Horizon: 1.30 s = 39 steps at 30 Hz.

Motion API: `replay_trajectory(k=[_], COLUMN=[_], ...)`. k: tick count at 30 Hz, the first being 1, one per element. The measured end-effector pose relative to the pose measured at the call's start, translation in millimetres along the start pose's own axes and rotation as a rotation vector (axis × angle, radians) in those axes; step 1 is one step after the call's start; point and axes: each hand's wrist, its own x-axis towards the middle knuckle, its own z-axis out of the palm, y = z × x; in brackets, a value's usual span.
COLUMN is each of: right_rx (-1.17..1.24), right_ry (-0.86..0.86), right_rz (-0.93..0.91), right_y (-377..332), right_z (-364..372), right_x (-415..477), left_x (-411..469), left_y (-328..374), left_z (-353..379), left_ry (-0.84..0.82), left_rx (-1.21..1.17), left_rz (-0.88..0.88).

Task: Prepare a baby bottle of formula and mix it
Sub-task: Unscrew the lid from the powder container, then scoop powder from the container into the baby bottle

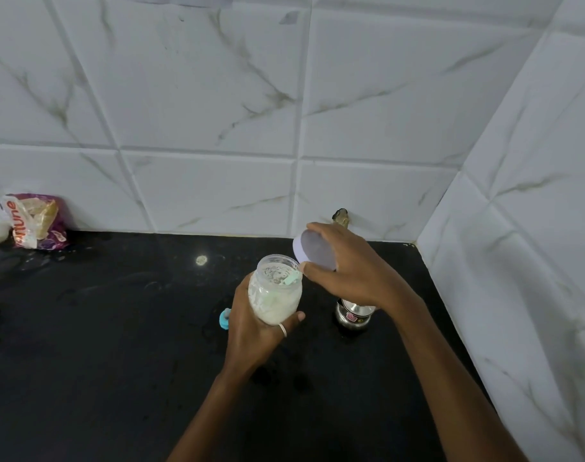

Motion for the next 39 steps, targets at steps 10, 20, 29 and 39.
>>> replay_trajectory(k=[10,20,29,39], right_rx=[0.057,-0.035,-0.198,-0.235], right_ry=[0.051,-0.071,-0.162,-0.185], right_rz=[0.221,0.398,0.466,0.455], right_y=[62,122,150,158], right_z=[68,156,194,198], right_x=[-26,-68,-83,-78], left_x=[-9,-58,-93,-88], left_y=[-45,-87,-96,-96], left_z=[6,22,26,26], left_ry=[-0.015,-0.082,-0.107,-0.092], left_rx=[0.074,0.044,0.152,0.131], left_rz=[-0.068,-0.254,-0.337,-0.348])
